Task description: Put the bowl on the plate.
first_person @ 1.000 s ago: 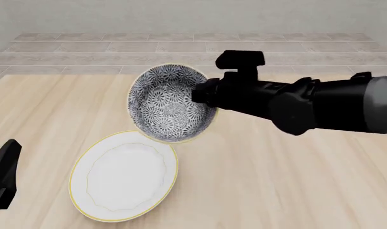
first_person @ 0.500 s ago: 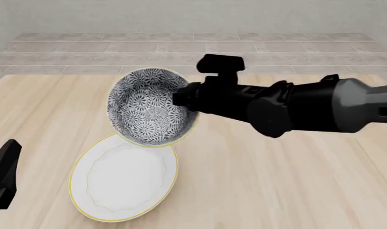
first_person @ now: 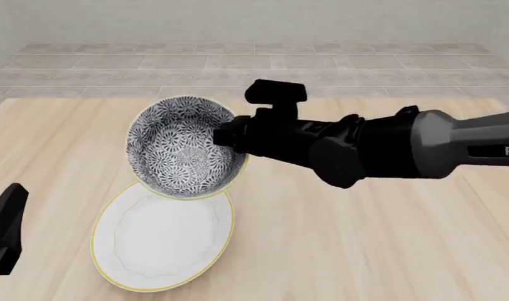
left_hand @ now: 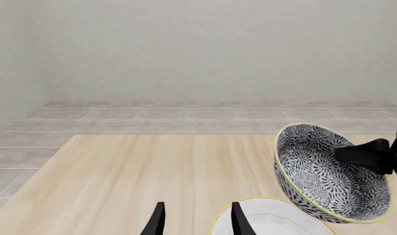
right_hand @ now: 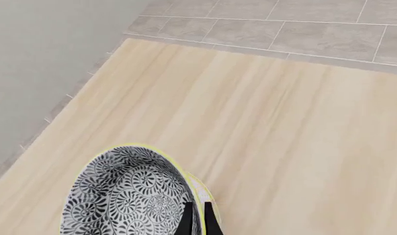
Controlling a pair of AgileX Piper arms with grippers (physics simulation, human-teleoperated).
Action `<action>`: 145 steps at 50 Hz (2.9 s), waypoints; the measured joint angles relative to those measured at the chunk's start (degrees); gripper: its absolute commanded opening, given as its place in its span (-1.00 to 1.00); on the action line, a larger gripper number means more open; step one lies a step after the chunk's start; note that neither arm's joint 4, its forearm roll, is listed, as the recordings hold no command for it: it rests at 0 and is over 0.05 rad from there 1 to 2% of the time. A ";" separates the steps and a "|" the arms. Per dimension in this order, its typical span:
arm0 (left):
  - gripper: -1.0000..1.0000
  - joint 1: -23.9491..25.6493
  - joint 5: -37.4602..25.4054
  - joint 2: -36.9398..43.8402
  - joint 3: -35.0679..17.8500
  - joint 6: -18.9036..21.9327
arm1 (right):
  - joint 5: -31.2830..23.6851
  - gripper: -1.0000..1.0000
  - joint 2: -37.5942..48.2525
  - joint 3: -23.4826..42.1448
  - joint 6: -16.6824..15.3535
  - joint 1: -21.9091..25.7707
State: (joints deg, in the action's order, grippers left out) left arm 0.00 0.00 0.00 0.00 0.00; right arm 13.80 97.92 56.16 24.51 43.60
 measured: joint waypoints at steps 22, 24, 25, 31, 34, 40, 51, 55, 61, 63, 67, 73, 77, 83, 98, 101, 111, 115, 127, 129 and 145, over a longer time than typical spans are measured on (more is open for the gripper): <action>1.00 0.00 0.00 0.00 0.00 0.00 | -1.12 -1.00 3.82 2.56 -0.09 2.42; 1.00 0.00 0.00 0.00 0.00 0.00 | -1.16 -1.00 4.12 2.74 -0.08 2.55; 1.00 0.00 0.00 0.00 0.00 0.00 | -1.19 -1.00 4.27 2.83 -0.09 2.61; 1.00 0.00 0.00 0.00 0.00 0.00 | -1.36 -1.00 5.07 3.37 -0.14 2.85; 1.00 0.00 0.00 0.00 0.00 0.00 | -1.44 -1.00 5.41 3.61 -0.19 2.96; 1.00 0.00 0.00 0.00 0.00 0.00 | -1.59 -1.00 6.09 4.09 -0.27 3.13; 1.00 0.00 0.00 0.00 0.00 0.00 | -1.51 -1.00 7.46 4.71 -0.15 3.43; 1.00 0.00 0.00 0.00 0.00 0.00 | -1.48 -1.00 7.89 4.91 -0.07 3.60; 1.00 0.00 0.00 0.00 0.00 0.00 | -1.43 -1.00 8.50 5.21 0.04 3.87; 1.00 0.00 0.00 0.00 0.00 0.00 | -1.42 -1.00 8.70 5.31 0.07 3.97; 1.00 0.00 0.00 0.00 0.00 0.00 | -1.31 -1.00 9.17 5.43 0.19 4.20; 1.00 0.00 0.00 0.00 0.00 0.00 | -1.10 -1.00 9.92 5.45 0.34 4.47; 1.00 0.00 0.00 0.00 0.00 0.00 | -1.01 -1.00 10.27 5.42 0.40 4.53; 1.00 0.00 0.00 0.00 0.00 0.00 | -0.82 -1.00 10.72 5.39 0.48 4.60; 1.00 0.00 0.00 0.00 0.00 0.00 | 0.06 -1.00 12.10 5.30 0.98 4.83; 1.00 0.00 0.00 0.00 0.00 0.00 | 0.21 -1.00 12.39 5.29 1.07 4.84; 1.00 0.00 0.00 0.00 0.00 0.00 | 0.68 -1.00 13.24 5.24 1.30 4.96; 1.00 0.00 0.00 0.00 0.00 0.00 | 0.94 -1.00 13.62 5.19 1.43 5.06; 1.00 0.00 0.00 0.00 0.00 0.00 | 1.51 -1.00 14.44 5.07 1.82 5.40; 1.00 0.00 0.00 0.00 0.00 0.00 | 1.59 -1.00 14.52 5.06 1.87 5.42; 1.00 0.00 0.00 0.00 0.00 0.00 | 2.15 -1.00 15.24 4.85 2.23 5.60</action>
State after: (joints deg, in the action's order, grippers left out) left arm 0.00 0.00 0.00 0.00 0.00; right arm 15.95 113.16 61.01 26.75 49.20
